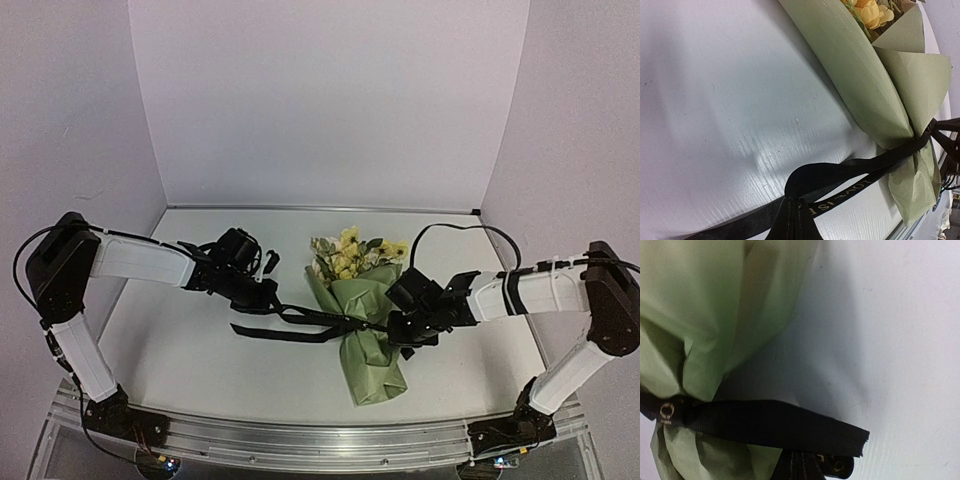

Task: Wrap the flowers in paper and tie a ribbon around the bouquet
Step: Tie the half-tied ribbon around the folded bouquet.

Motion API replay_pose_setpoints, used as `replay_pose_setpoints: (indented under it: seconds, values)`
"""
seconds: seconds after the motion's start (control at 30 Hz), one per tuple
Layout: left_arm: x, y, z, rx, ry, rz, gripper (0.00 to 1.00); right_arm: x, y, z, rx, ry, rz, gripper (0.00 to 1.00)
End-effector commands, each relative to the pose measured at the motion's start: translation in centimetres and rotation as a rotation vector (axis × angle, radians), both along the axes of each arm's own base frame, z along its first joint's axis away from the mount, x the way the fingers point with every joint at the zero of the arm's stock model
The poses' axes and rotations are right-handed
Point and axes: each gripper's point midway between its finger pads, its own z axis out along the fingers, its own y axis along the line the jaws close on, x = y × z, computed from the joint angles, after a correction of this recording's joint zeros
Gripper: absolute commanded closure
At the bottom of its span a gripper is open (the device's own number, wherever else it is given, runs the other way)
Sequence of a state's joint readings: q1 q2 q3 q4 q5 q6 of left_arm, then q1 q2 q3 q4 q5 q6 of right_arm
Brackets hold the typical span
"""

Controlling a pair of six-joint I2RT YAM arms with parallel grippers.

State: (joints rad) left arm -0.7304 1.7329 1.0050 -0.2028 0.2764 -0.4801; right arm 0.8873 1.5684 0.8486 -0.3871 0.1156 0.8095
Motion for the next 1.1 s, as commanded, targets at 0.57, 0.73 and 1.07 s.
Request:
replay_pose_setpoints:
  seconds: [0.57,0.73,1.07]
  values:
    - [0.3,2.4,-1.5,0.023,0.023,0.05,1.0,3.2,3.3,8.6,0.116,-0.107,0.055,1.0]
    - [0.4,2.2,-1.4,0.017,0.021,0.047,1.0,4.0,2.0,10.5,0.099,-0.196,0.024,1.0]
    - [0.3,2.6,-1.5,0.023,0.021,0.059,1.0,3.8,2.0,13.4,0.143,-0.406,-0.04,1.0]
